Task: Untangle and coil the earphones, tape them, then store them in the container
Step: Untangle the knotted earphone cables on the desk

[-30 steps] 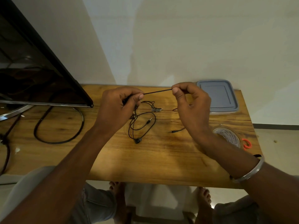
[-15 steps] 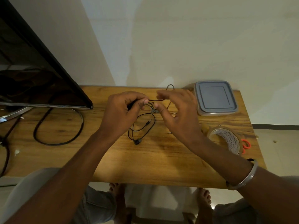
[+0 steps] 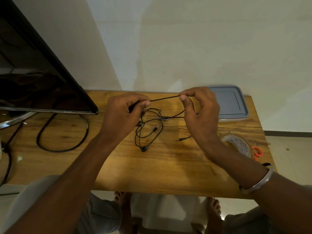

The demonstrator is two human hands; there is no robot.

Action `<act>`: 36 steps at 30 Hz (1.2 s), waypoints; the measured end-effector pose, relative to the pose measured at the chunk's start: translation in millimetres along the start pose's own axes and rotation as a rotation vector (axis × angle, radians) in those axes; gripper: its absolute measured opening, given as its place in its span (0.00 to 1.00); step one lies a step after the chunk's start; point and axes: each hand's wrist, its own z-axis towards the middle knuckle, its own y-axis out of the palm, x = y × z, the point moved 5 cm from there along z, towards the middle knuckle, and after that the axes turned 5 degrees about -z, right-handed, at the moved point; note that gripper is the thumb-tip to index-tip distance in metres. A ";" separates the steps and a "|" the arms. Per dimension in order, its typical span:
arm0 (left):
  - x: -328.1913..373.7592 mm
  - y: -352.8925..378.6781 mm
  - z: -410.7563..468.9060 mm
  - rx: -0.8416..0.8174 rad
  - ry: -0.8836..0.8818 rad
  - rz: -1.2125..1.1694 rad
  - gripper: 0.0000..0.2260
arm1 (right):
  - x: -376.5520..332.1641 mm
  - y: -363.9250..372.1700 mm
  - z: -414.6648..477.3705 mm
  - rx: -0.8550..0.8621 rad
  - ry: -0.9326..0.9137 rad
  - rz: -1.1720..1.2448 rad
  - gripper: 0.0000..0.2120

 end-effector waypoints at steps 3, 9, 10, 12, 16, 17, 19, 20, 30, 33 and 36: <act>0.7 -3.4 1.0 0.016 0.039 0.067 0.05 | 5.4 -2.4 2.4 0.031 0.071 0.030 0.03; 2.6 -5.4 1.8 0.020 0.068 0.116 0.05 | 15.8 -3.4 5.3 0.068 0.168 0.065 0.03; 2.6 -5.5 1.5 0.025 0.064 0.114 0.05 | 17.2 -3.0 4.5 0.070 0.175 0.066 0.05; 1.6 -7.2 1.6 0.047 0.050 0.099 0.05 | 15.4 -3.5 2.4 0.076 0.166 0.062 0.10; 5.6 -3.6 1.0 0.021 0.044 0.040 0.05 | -12.0 0.4 -3.6 -0.055 -0.058 -0.038 0.15; 8.4 0.2 0.0 -0.008 0.046 0.026 0.04 | -18.9 3.7 -7.1 -0.111 -0.133 -0.086 0.15; 13.8 8.1 -2.3 -0.062 0.063 0.022 0.04 | -26.8 10.4 -14.4 -0.190 -0.245 -0.165 0.12; 15.2 11.1 -3.2 -0.083 0.075 0.020 0.04 | -27.9 12.2 -17.0 -0.200 -0.275 -0.177 0.10; 18.0 5.8 -0.8 -0.052 0.094 0.033 0.04 | -22.2 10.7 -8.1 -0.248 -0.255 -0.130 0.10; 19.2 9.3 -1.4 -0.089 0.113 0.045 0.04 | -24.9 11.4 -10.1 -0.231 -0.271 -0.121 0.04; 17.6 9.7 -1.7 -0.098 0.120 0.073 0.05 | -24.9 9.6 -9.8 -0.207 -0.287 -0.137 0.02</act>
